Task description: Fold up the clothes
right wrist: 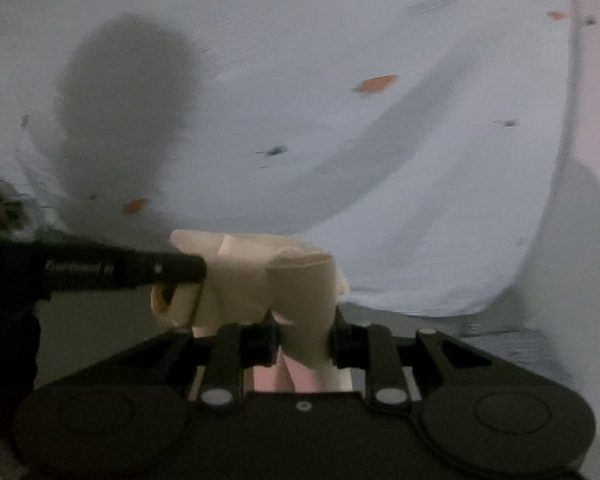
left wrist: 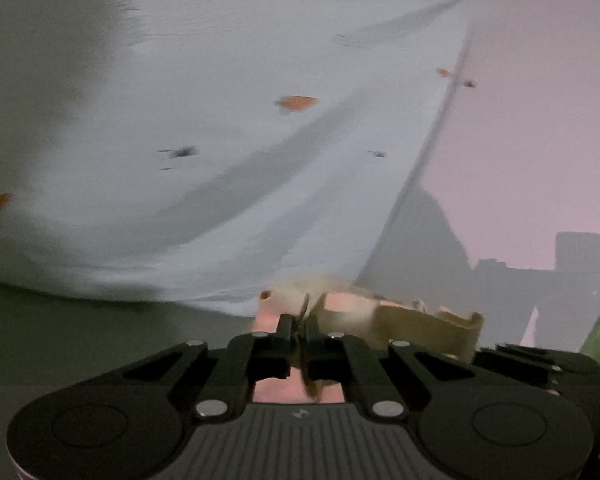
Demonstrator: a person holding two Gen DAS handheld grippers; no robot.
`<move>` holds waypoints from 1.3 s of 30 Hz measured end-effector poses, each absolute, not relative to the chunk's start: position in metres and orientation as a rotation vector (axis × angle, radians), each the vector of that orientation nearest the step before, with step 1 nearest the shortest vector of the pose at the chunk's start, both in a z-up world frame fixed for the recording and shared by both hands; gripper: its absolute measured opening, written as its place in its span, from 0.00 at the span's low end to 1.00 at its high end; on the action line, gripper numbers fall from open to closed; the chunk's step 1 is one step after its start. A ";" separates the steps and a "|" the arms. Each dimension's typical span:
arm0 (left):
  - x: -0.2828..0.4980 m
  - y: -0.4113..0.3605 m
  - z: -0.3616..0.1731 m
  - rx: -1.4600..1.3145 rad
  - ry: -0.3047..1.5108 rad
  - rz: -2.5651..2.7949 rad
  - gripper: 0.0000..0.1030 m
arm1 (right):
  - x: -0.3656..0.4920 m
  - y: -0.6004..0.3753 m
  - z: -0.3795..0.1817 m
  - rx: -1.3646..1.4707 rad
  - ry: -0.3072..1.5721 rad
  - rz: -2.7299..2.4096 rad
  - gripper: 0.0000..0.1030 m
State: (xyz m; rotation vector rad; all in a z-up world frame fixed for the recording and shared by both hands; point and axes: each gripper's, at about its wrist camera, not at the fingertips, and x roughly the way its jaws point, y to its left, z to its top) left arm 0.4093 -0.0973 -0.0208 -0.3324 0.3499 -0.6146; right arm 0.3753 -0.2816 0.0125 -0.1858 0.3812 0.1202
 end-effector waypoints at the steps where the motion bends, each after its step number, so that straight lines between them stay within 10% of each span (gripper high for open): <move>1: 0.407 -0.116 -0.019 -0.317 0.348 -0.625 0.05 | 0.370 -0.296 0.015 -0.184 0.374 0.099 0.23; 24: 0.421 -0.426 -0.023 -0.264 0.465 -0.487 0.05 | 0.421 -0.630 0.018 -0.258 0.377 0.444 0.23; 32: 0.533 -0.483 -0.022 -0.245 0.499 -0.483 0.05 | 0.526 -0.696 0.020 -0.267 0.404 0.473 0.24; 39: 0.685 -0.532 -0.077 -0.097 0.609 -0.244 0.09 | 0.685 -0.742 -0.043 -0.218 0.516 0.110 0.45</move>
